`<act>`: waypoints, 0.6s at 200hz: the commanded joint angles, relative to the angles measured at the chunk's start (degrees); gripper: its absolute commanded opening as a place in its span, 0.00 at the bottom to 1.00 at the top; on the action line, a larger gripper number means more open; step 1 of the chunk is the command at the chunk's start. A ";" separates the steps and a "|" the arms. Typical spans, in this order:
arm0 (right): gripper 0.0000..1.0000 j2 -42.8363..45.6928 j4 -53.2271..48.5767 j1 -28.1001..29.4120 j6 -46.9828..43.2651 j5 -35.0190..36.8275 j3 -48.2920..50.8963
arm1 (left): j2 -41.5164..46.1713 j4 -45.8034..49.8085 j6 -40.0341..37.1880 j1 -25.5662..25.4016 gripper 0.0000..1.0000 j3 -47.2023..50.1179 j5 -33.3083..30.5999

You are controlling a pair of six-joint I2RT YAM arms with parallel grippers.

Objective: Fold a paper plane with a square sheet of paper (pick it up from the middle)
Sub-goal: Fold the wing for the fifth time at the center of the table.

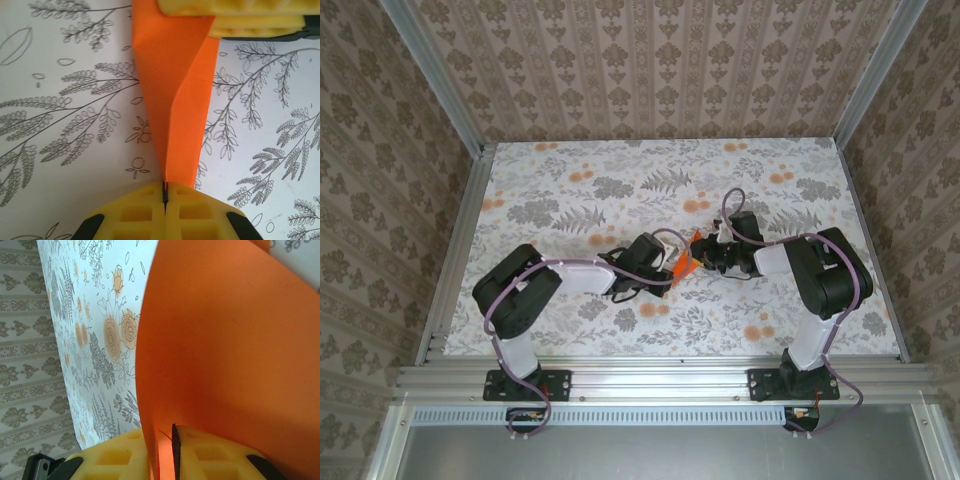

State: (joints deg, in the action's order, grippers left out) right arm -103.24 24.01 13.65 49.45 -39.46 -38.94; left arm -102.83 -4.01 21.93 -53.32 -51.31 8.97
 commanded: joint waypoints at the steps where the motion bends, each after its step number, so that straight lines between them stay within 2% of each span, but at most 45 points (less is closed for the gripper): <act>1: 0.25 2.95 -2.00 -0.29 1.37 -0.13 0.75 | -0.53 5.92 -6.34 -2.79 0.02 -2.37 -7.37; 44: 0.46 10.52 -10.98 -0.04 5.31 6.11 1.23 | -2.15 10.36 -15.17 -7.64 0.00 -5.59 -19.48; 73: 0.58 14.20 -20.11 1.40 9.81 11.52 0.81 | -3.38 10.51 -19.34 -9.56 0.00 -6.61 -25.36; 91: 0.63 16.03 -25.57 2.92 11.84 14.83 0.14 | -3.86 10.04 -21.03 -10.04 0.00 -6.94 -27.21; 120: 0.65 15.48 -30.68 3.73 14.10 15.38 -1.98 | -3.87 8.49 -23.69 -10.62 0.00 -6.31 -28.66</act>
State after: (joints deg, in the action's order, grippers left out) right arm -88.09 2.24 16.64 59.90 -27.27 -38.52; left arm -105.67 3.88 2.94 -63.35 -57.41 -15.38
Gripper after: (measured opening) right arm 0.644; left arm 0.047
